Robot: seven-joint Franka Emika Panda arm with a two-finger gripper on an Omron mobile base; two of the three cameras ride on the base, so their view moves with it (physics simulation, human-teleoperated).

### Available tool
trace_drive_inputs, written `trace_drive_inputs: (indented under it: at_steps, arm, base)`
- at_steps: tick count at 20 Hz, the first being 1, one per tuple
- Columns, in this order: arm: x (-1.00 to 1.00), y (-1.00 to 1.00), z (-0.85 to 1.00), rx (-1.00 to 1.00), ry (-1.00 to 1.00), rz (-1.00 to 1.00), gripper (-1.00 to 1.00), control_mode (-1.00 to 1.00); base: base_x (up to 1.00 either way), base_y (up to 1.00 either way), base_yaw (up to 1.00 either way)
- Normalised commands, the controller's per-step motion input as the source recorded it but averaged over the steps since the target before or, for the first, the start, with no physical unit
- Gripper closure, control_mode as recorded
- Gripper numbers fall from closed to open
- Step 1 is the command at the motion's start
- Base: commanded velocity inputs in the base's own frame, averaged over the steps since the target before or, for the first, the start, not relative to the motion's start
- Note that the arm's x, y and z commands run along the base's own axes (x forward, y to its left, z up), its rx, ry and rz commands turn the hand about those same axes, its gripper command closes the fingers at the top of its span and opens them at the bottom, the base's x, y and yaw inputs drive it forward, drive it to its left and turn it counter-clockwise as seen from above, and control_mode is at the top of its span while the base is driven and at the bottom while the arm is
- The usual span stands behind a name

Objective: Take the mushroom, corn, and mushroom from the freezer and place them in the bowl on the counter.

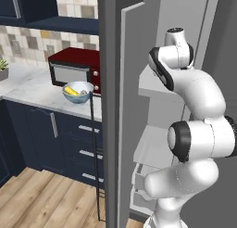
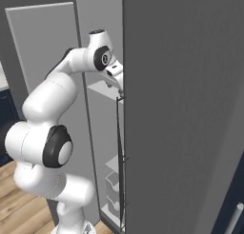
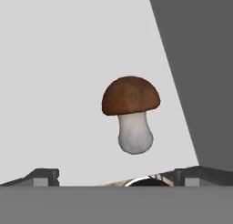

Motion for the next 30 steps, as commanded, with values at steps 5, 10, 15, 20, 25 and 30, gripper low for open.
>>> trace_drive_inputs:
  at_steps: [5,10,15,20,25,30]
  arm:
    - [0.6,0.0,-0.04,0.0,0.01,0.0,-1.0,-1.0]
    - [0.02,0.04,-0.02,0.0,-0.05,0.09,-1.0,-1.0]
    - [0.17,0.0,-0.12,0.0,-0.1,0.22,-1.0,-1.0]
    - [0.04,-0.12,-0.17,0.0,-0.06,0.08,-1.0,-1.0]
    - [0.02,-0.06,-0.04,-0.05,0.08,0.01,-1.0,-1.0]
    - [0.0,0.0,-0.32,-0.04,0.0,0.01,-1.0,-1.0]
  base:
    - [0.0,0.0,0.0]
    - [0.0,0.0,0.0]
    - [0.0,0.0,0.0]
    - [0.0,0.0,0.0]
    - [0.0,0.0,0.0]
    - [0.0,0.0,0.0]
